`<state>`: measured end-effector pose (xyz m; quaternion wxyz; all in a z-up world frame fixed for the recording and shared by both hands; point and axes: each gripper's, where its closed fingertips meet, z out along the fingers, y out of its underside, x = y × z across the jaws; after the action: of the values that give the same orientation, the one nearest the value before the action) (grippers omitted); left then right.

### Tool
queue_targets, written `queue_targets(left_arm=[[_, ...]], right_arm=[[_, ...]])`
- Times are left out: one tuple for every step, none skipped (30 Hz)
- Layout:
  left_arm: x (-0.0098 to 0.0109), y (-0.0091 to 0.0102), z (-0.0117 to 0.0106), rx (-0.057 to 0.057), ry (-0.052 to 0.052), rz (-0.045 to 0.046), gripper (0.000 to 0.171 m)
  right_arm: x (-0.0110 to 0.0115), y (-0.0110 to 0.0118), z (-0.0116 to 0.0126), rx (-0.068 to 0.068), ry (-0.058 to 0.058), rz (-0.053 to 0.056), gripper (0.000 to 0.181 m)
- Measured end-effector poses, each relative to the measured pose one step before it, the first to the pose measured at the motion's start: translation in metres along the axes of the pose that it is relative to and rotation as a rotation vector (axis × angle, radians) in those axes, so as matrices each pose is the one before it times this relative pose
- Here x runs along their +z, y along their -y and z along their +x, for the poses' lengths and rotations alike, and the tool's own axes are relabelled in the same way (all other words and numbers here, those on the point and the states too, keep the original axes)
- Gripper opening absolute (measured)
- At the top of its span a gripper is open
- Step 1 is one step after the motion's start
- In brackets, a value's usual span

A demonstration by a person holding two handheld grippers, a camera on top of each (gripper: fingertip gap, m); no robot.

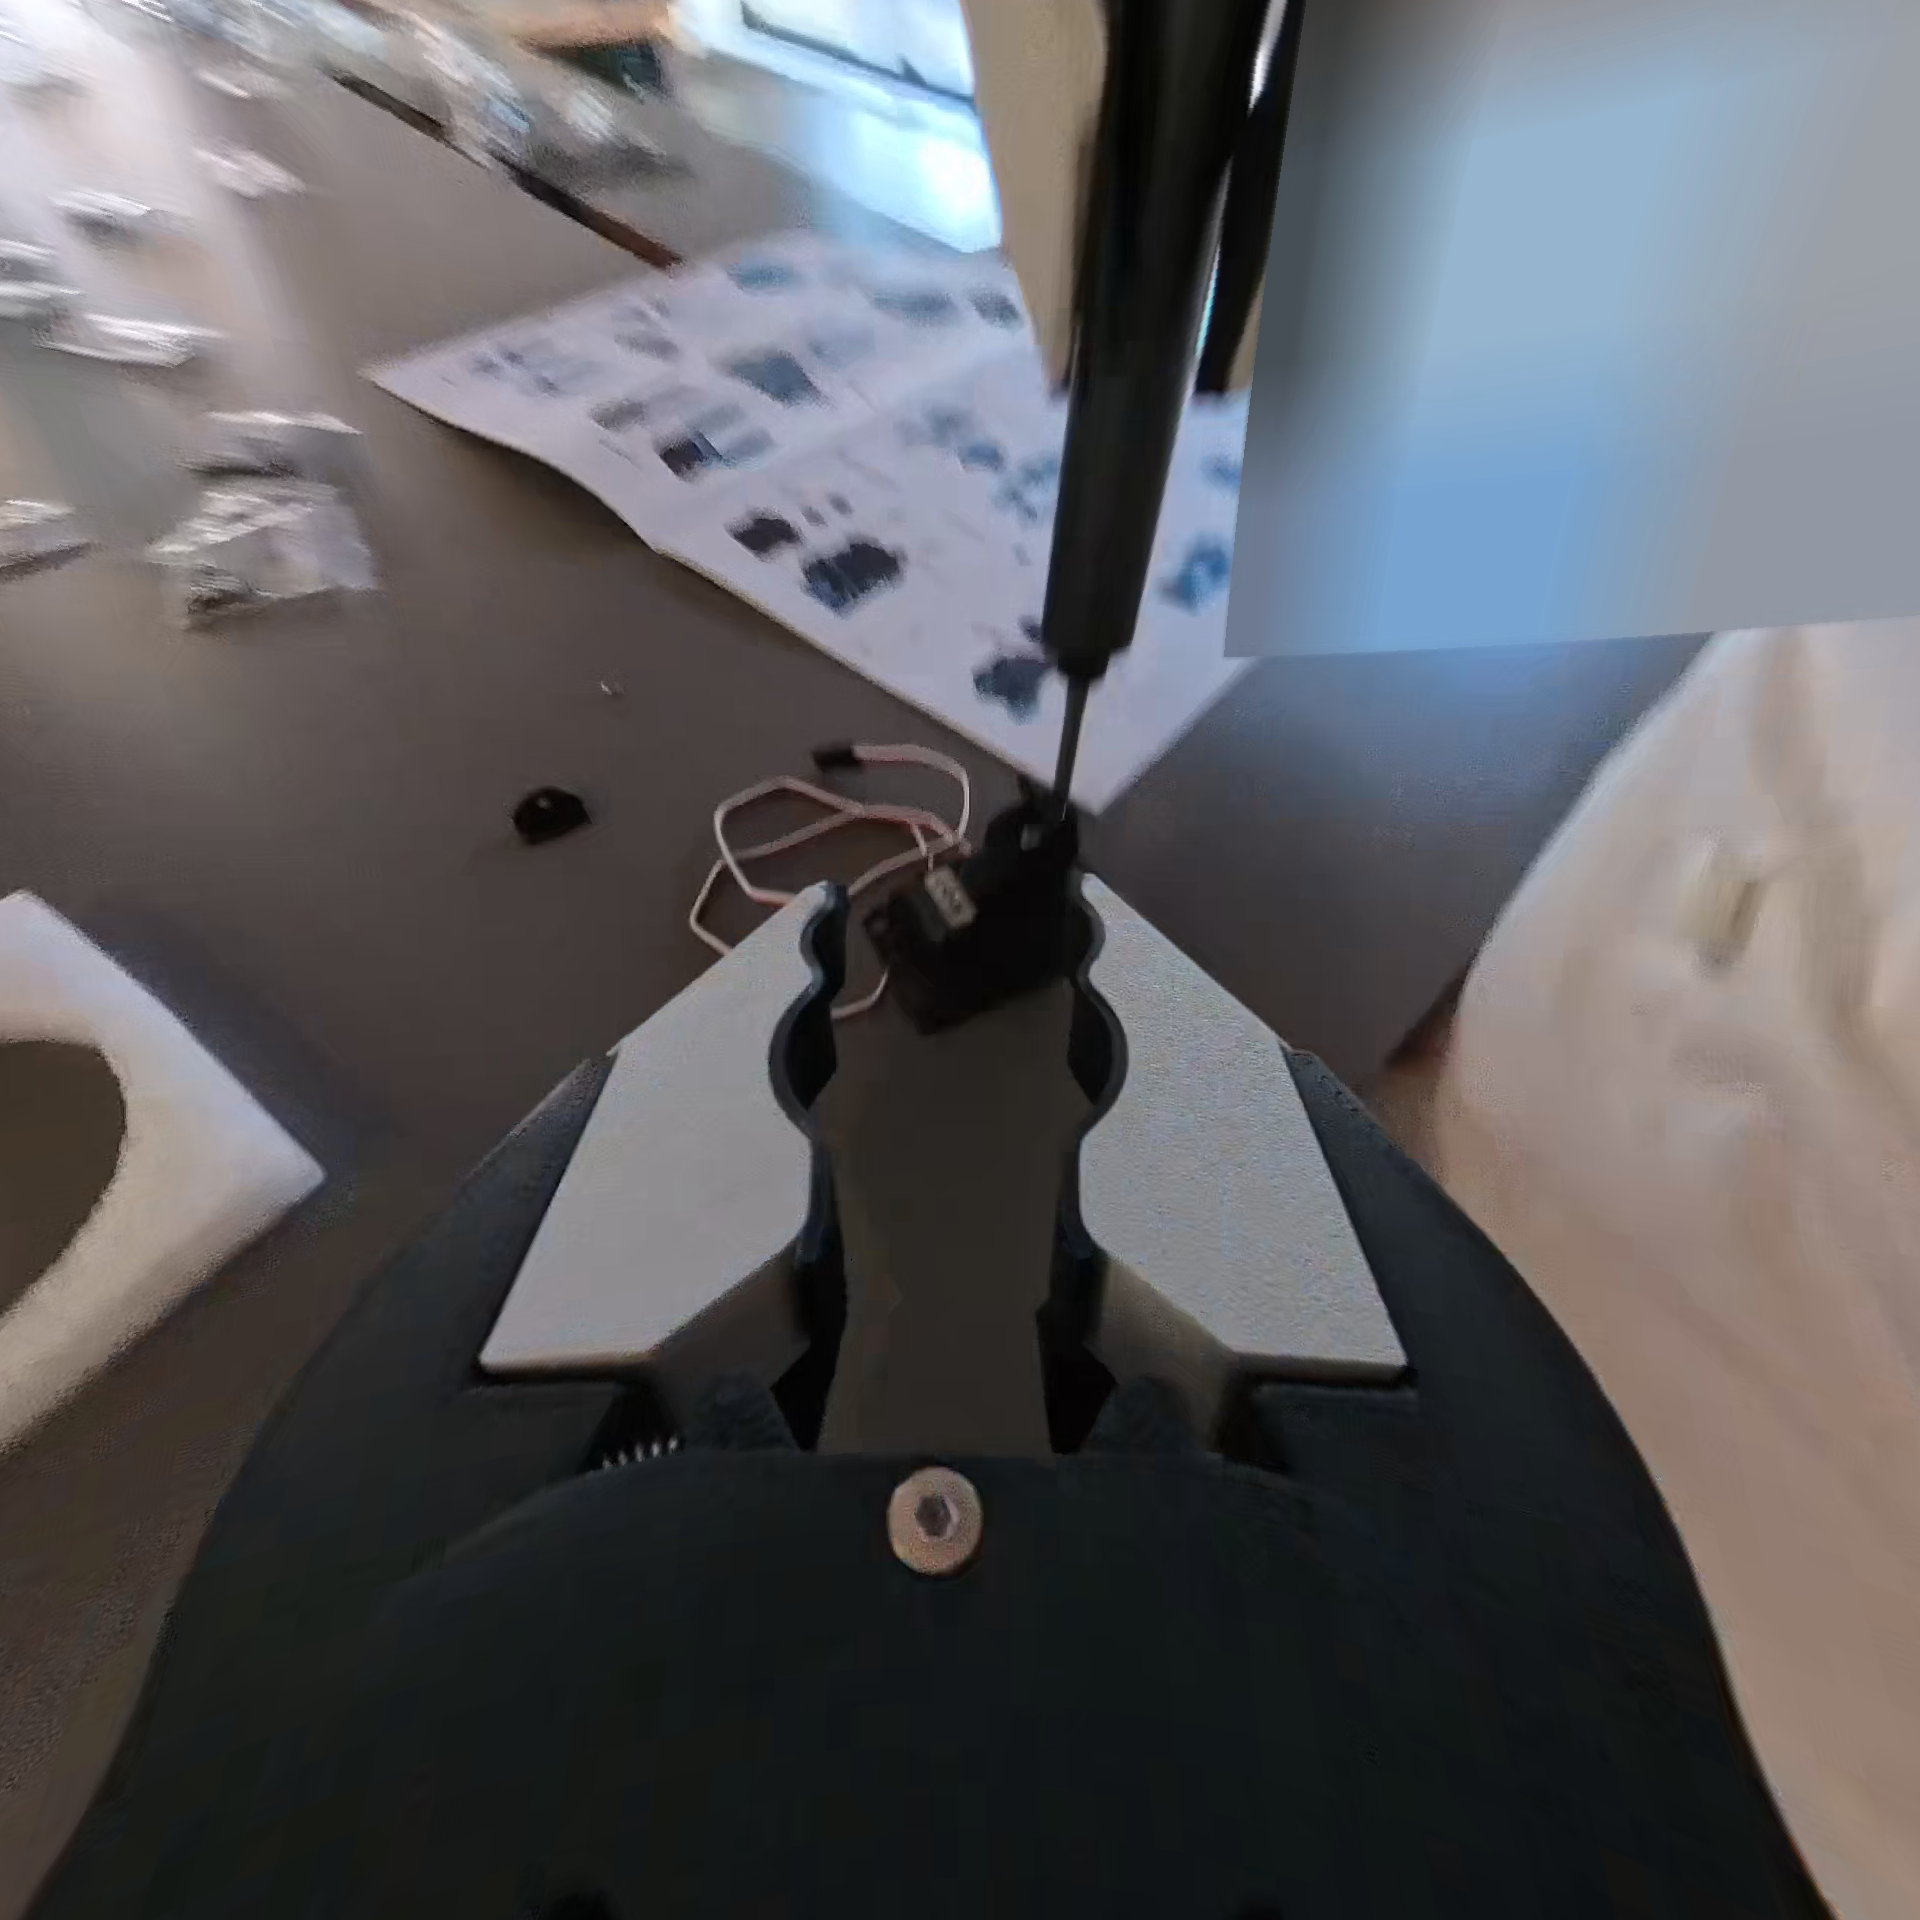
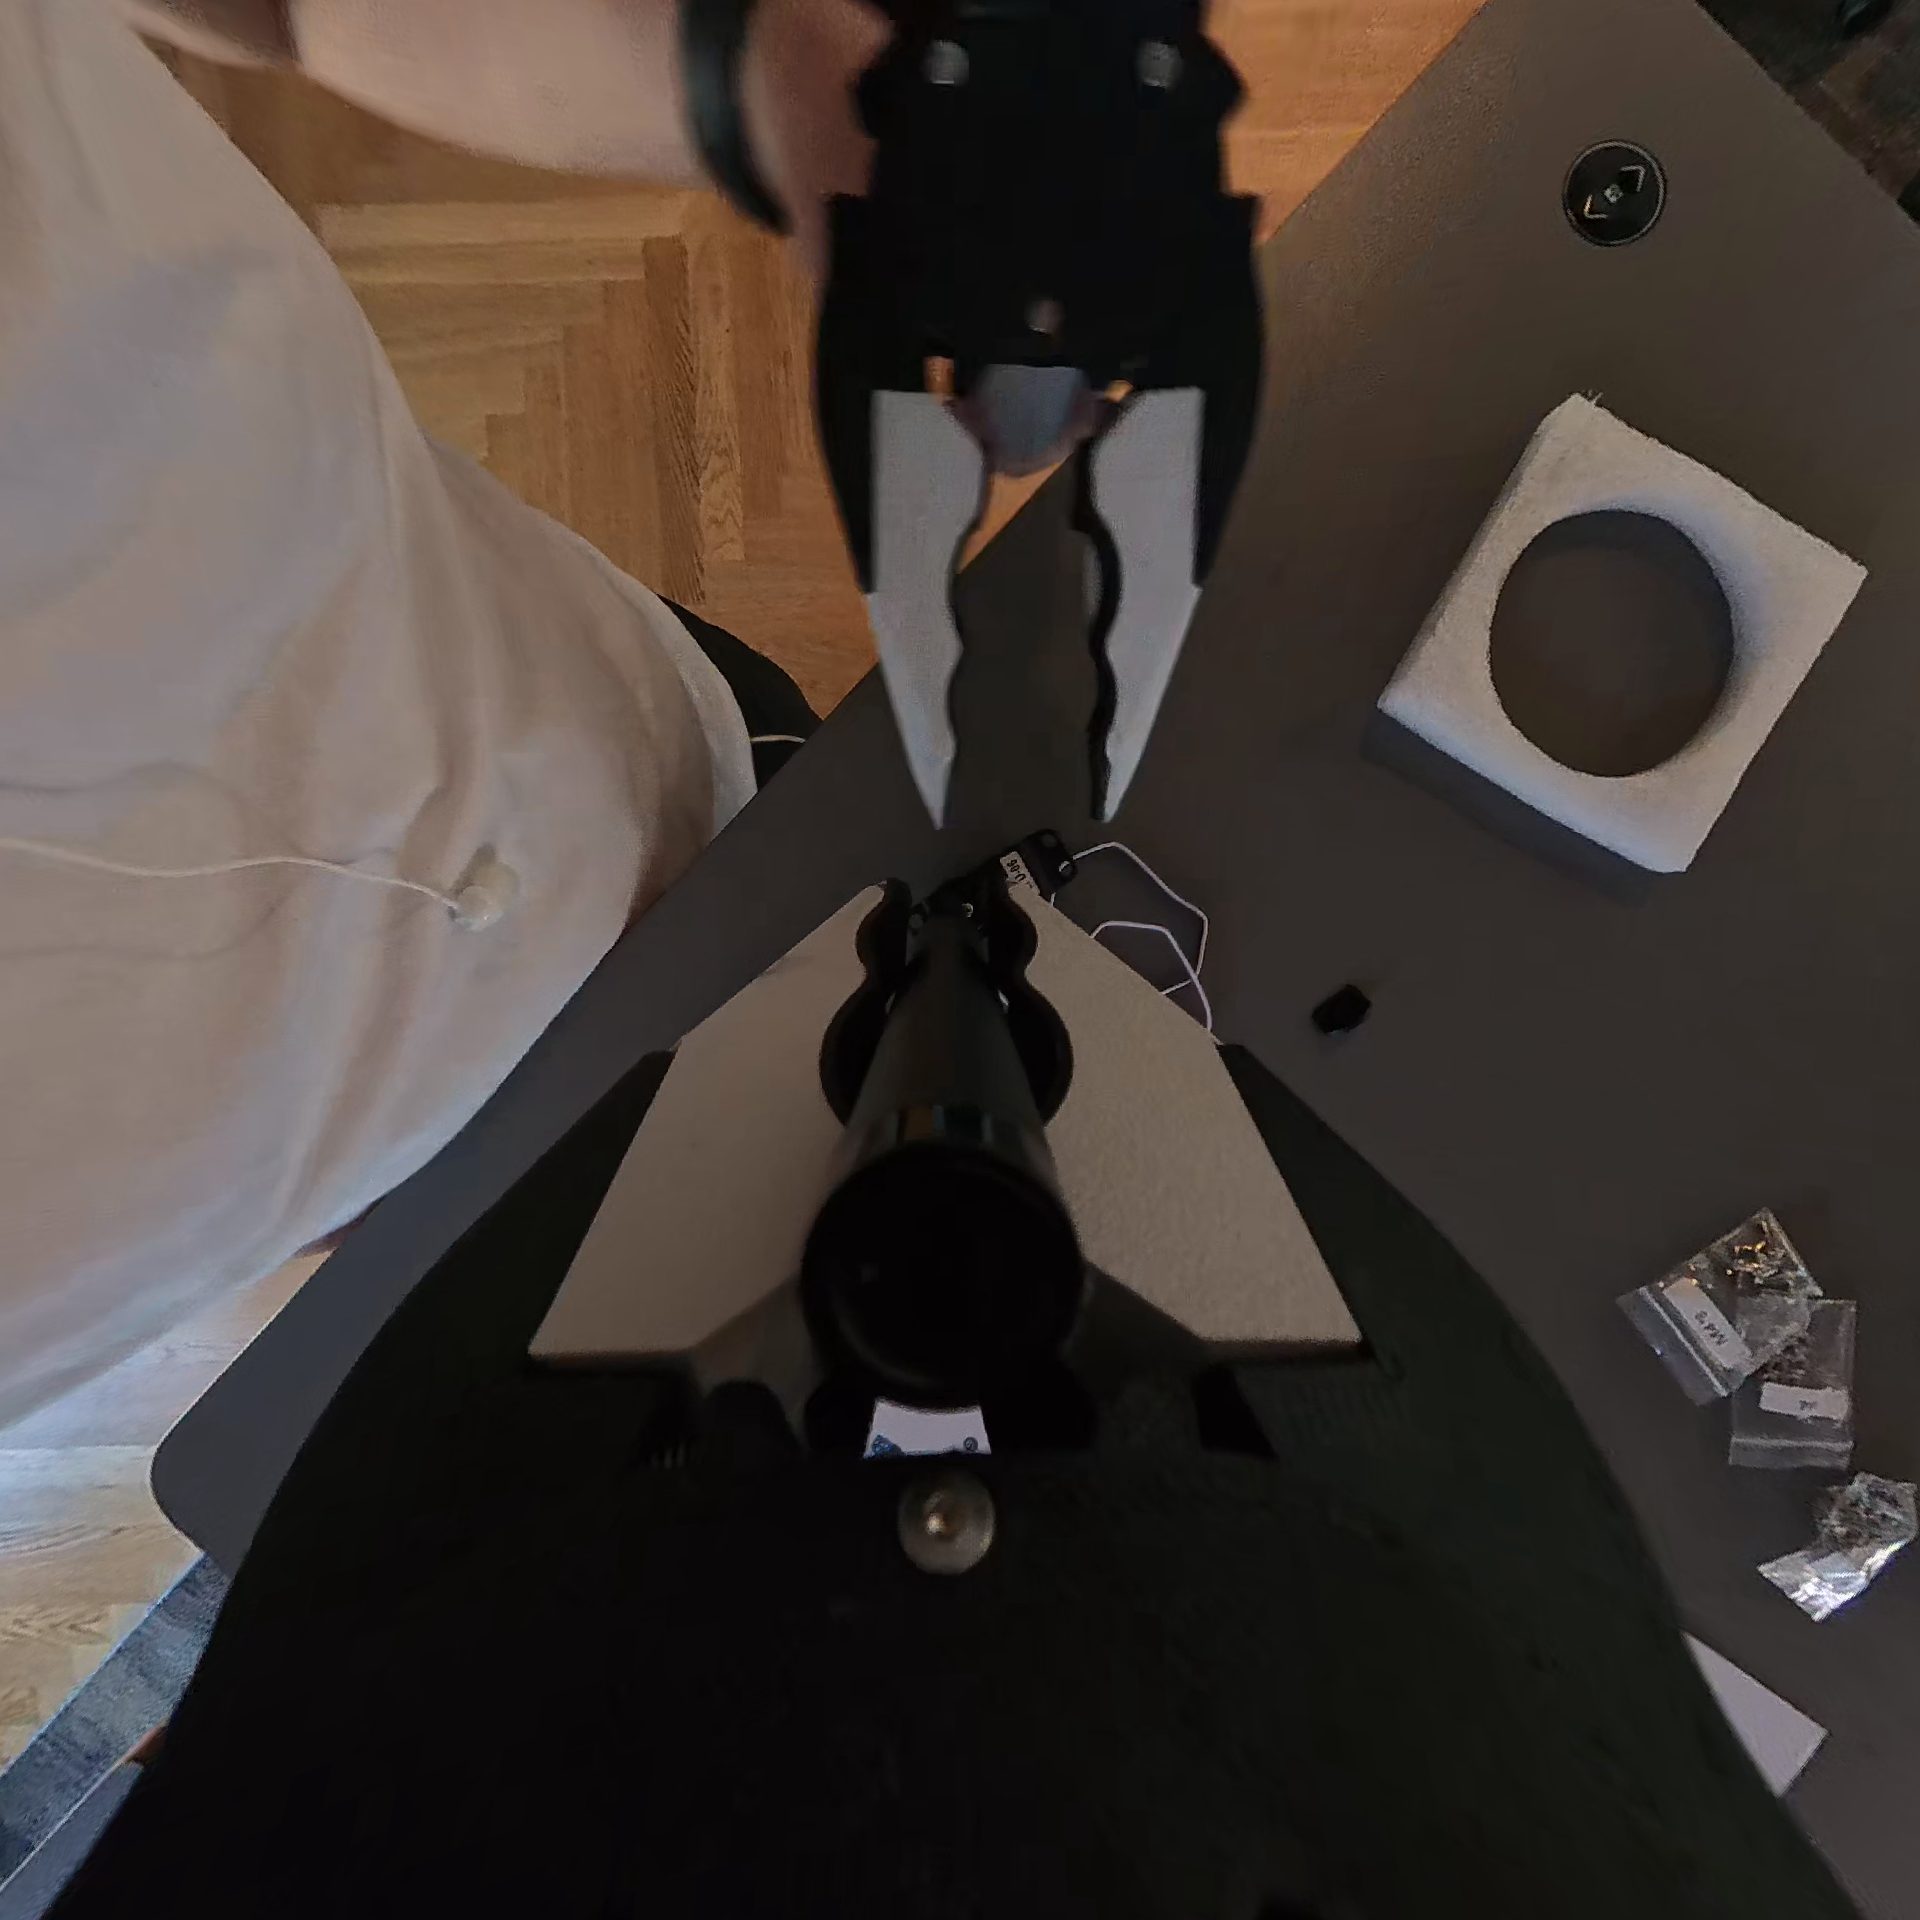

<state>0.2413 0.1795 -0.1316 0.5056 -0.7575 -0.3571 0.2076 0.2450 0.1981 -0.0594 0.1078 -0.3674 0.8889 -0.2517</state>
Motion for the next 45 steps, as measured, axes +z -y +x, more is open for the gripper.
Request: queue_targets(left_arm=[[0.00155,0.00868,0.00354,-0.0448,0.0573,0.04842,0.047],[0.00442,0.00440,0.00461,-0.0289,0.0405,0.01675,0.054],[0.00549,-0.00022,0.00048,-0.0072,0.0527,-0.01695,0.057],[0.00466,-0.00125,-0.00356,0.0212,0.0629,-0.02095,0.059],[0.00322,-0.00091,-0.00498,0.0341,0.0547,-0.01031,0.058],[0.00227,-0.00140,-0.00373,0.0243,0.0276,-0.00743,0.059],[0.00129,-0.00264,0.00075,0.0026,-0.0157,-0.01274,0.056],[0.00025,-0.00253,0.00117,-0.0108,-0.0249,-0.01194,0.056],[-0.00122,-0.00094,0.00133,-0.0124,-0.0241,0.00046,0.053],[-0.00134,-0.00131,0.00167,-0.0074,-0.0216,-0.00310,0.051],[-0.00073,-0.00163,0.00214,-0.0046,-0.0176,-0.00698,0.052],[0.00026,-0.00171,0.00280,-0.0039,-0.0164,-0.00698,0.052],[0.00131,-0.00215,0.00374,-0.0024,-0.0177,-0.00635,0.052],[0.00175,-0.00250,0.00264,0.0028,-0.0094,-0.00619,0.048],[0.00145,-0.00201,-0.00105,0.0096,0.0118,0.00084,0.042],[-0.00011,-0.00014,-0.00285,0.0090,0.0183,0.01401,0.039],[-0.00047,-0.00025,-0.00183,-0.0072,0.0036,0.01026,0.039],[-0.00057,-0.00045,-0.00148,-0.0161,-0.0062,0.00726,0.040],[-0.00071,-0.00105,-0.00118,-0.0112,-0.0113,0.00358,0.042],[-0.00098,-0.00123,-0.00178,-0.0074,-0.0096,0.00150,0.043],[-0.00121,-0.00093,-0.00258,-0.0060,-0.0044,0.00284,0.044],[-0.00145,-0.00055,-0.00284,-0.0017,-0.0029,0.00224,0.044],[-0.00147,-0.00057,-0.00278,0.0015,-0.0033,0.00008,0.044],[-0.00122,-0.00047,-0.00203,0.0025,-0.0096,-0.00012,0.044],[-0.00114,-0.00055,-0.00082,0.0013,-0.0200,-0.00054,0.043],[-0.00092,-0.00047,-0.00147,-0.0068,-0.0181,0.00026,0.042],[-0.00095,-0.00027,-0.00211,-0.0089,-0.0130,0.00157,0.042],[-0.00155,-0.00043,-0.00266,-0.0005,-0.0069,-0.00013,0.041],[-0.00242,-0.00057,-0.00412,0.0009,0.0045,-0.00380,0.041],[-0.00318,-0.00055,-0.00407,-0.0038,0.0054,-0.00444,0.039],[-0.00418,-0.00099,-0.00471,-0.0094,0.0112,-0.00435,0.026],[-0.00457,-0.00100,-0.00433,-0.0073,0.0130,0.00135,0.026],[-0.00417,-0.00001,-0.00158,-0.0262,0.0016,0.00942,0.032],[-0.00287,0.00119,0.00090,-0.0549,-0.0053,0.01416,0.042],[-0.00014,0.00155,0.00357,-0.0755,-0.0069,0.01085,0.062],[0.00318,-0.00018,0.00627,-0.0721,-0.0026,-0.00171,0.070],[0.00572,-0.00324,0.00323,-0.0484,0.0324,-0.01278,0.069],[0.00677,-0.00361,0.00138,-0.0173,0.0532,-0.00543,0.066],[0.00654,-0.00236,0.00003,0.0004,0.0655,0.00823,0.060],[0.00516,0.00004,-0.00035,0.0186,0.0616,0.02520,0.049],[0.00375,0.00074,-0.00216,0.0245,0.0622,0.02616,0.046],[0.00256,0.00060,-0.00197,0.0255,0.0474,0.01179,0.043],[0.00170,0.00141,-0.00154,0.0261,0.0290,0.00671,0.041],[0.00127,0.00093,0.00056,0.0299,0.0012,0.00020,0.038],[0.00056,0.00042,0.00337,0.0320,-0.0300,-0.00529,0.030]], right_arm=[[-0.00034,-0.00051,0.00032,0.0058,-0.0007,0.0010,0.015],[-0.00008,-0.00028,0.00037,0.0049,0.0015,0.0004,0.016],[0.00015,0.00028,-0.00004,0.0003,0.0031,0.0011,0.016],[0.00035,0.00055,-0.00056,-0.0058,0.0049,-0.0003,0.015],[0.00026,0.00036,-0.00047,-0.0074,0.0030,-0.0017,0.015],[0.00017,0.00038,-0.00031,-0.0057,0.0011,-0.0028,0.015],[0.00014,0.00014,0.00003,-0.0051,-0.0001,-0.0029,0.015],[0.00024,0.00044,0.00007,-0.0001,0.0016,0.0015,0.015],[0.00027,0.00058,0.00030,0.0053,0.0033,0.0042,0.015],[0.00017,0.00064,0.00055,0.0075,0.0024,0.0042,0.015],[0.00016,0.00016,0.00055,0.0036,0.0024,0.0015,0.015],[0.00005,0.00011,0.00027,0.0015,0.0008,0.0004,0.015],[0.00011,0.00018,0.00019,0.0013,-0.0009,-0.0004,0.015],[0.00012,0.00019,-0.00012,0.0007,0.0005,-0.0004,0.015],[0.00014,0.00018,-0.00025,-0.0009,0.0007,-0.0008,0.015],[0.00004,-0.00004,-0.00034,-0.0021,0.0005,-0.0029,0.015],[0.00015,0.00017,0.00031,-0.0020,-0.0037,-0.0018,0.015],[0.00027,0.00041,0.00037,-0.0017,-0.0033,-0.0010,0.015],[0.00034,0.00054,-0.00001,0.0007,0.0008,-0.0004,0.015],[0.00059,0.00080,-0.00010,0.0013,0.0012,0.0009,0.015],[0.00045,0.00074,0.00097,-0.0003,-0.0047,0.0001,0.015],[0.00055,0.00074,0.00138,-0.0004,-0.0061,0.0010,0.015],[0.00064,0.00114,0.00116,0.0000,-0.0032,0.0030,0.015],[0.00072,0.00126,0.00147,0.0019,-0.0024,0.0030,0.015],[0.00075,0.00128,0.00148,0.0053,0.0014,0.0018,0.015],[0.00072,0.00121,0.00164,0.0024,0.0007,0.0004,0.015],[0.00079,0.00126,0.00196,-0.0030,-0.0014,-0.0014,0.015],[0.00090,0.00140,0.00172,-0.0059,0.0002,-0.0025,0.015],[0.00107,0.00168,0.00226,-0.0087,-0.0037,-0.0017,0.015],[0.00131,0.00210,0.00246,-0.0109,-0.0039,-0.0005,0.015],[0.00103,0.00195,0.00188,-0.0092,0.0026,-0.0021,0.015],[0.00098,0.00164,0.00130,-0.0060,0.0078,-0.0042,0.015],[0.00094,0.00210,0.00198,-0.0002,0.0031,0.0011,0.015],[0.00113,0.00232,0.00184,0.0075,0.0038,0.0044,0.015],[0.00115,0.00226,0.00178,0.0072,0.0017,0.0071,0.015],[0.00099,0.00191,0.00149,0.0083,0.0011,0.0037,0.015],[0.00082,0.00155,0.00098,0.0063,-0.0004,0.0009,0.015],[0.00081,0.00129,0.00032,0.0024,0.0002,0.0003,0.015],[0.00068,0.00105,0.00024,0.0008,-0.0016,-0.0006,0.015],[0.00060,0.00093,0.00008,0.0002,-0.0016,-0.0001,0.015],[0.00048,0.00079,-0.00004,0.0010,-0.0002,0.0014,0.015],[0.00037,0.00081,0.00007,0.0015,-0.0007,0.0016,0.015],[0.00040,0.00062,0.00006,0.0002,-0.0005,0.0002,0.015],[0.00019,0.00020,0.00028,-0.0058,-0.0021,-0.0028,0.015],[0.00008,-0.00021,0.00051,-0.0056,-0.0013,-0.0049,0.015]])
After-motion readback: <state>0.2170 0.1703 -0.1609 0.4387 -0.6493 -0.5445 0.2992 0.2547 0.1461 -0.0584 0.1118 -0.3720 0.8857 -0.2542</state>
